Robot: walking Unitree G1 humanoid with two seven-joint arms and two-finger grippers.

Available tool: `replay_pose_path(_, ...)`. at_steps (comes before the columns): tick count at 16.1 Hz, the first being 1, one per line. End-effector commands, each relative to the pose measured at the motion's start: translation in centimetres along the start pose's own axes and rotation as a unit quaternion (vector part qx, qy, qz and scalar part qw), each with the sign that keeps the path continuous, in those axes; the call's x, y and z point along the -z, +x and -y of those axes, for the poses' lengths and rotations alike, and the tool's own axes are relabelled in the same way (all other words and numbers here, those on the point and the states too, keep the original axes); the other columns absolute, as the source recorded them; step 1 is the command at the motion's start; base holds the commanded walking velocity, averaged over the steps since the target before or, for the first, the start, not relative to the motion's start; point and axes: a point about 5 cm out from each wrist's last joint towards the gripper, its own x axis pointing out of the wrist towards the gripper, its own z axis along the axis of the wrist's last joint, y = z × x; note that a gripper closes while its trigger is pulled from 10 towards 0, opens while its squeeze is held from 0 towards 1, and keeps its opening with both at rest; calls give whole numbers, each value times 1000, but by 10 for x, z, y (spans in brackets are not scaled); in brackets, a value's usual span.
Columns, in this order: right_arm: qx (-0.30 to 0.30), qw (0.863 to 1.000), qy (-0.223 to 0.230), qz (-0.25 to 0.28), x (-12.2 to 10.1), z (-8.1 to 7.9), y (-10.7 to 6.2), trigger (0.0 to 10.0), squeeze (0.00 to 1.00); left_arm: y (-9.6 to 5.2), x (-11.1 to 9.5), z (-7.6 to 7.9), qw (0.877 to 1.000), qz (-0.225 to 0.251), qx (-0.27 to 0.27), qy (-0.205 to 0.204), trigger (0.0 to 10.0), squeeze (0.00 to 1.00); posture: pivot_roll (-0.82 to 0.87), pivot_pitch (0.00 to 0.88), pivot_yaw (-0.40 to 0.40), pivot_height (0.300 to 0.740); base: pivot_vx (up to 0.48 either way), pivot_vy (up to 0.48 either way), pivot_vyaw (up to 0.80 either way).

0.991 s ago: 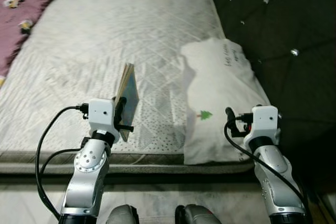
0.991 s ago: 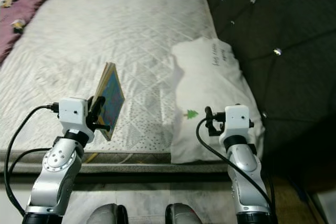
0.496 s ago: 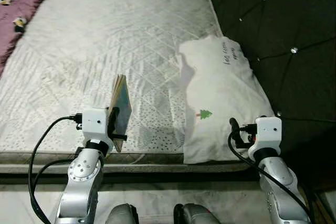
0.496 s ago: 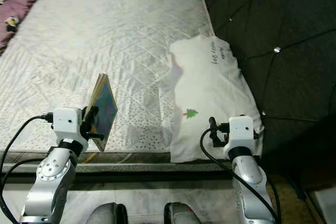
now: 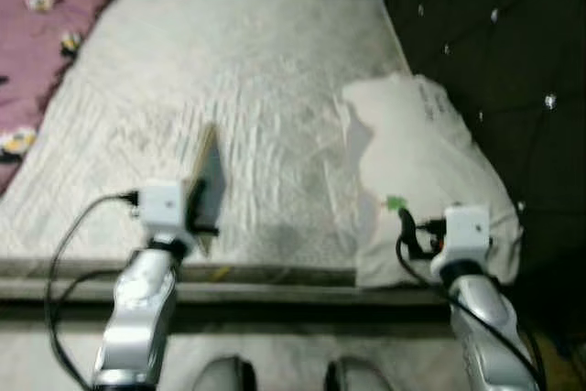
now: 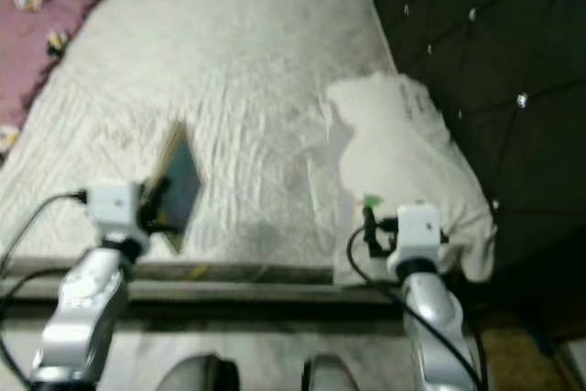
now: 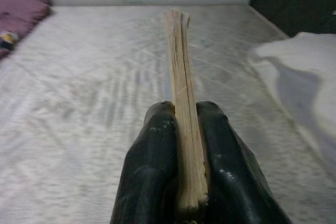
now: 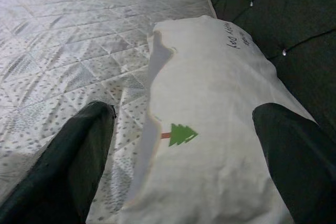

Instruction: Clean up the room

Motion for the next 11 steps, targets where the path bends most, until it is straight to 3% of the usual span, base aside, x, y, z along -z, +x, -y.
replay_pose_path(1,6,1000,-3,0,-2,5,-1,10000,0,2,-6,6,1000,15,9,-1,10000,0,-52,99,-8,740,0,341,0)
replay_pose_path(9,5,1000,-2,2,-4,4,2,10000,0,3,-13,12,999,35,39,-7,10000,0,-52,100,-7,740,0,0,0)
replay_pose_path(11,5,1000,-1,1,-4,4,3,10000,0,3,-13,12,998,37,43,-10,10000,0,-51,100,-8,740,300,0,-203)
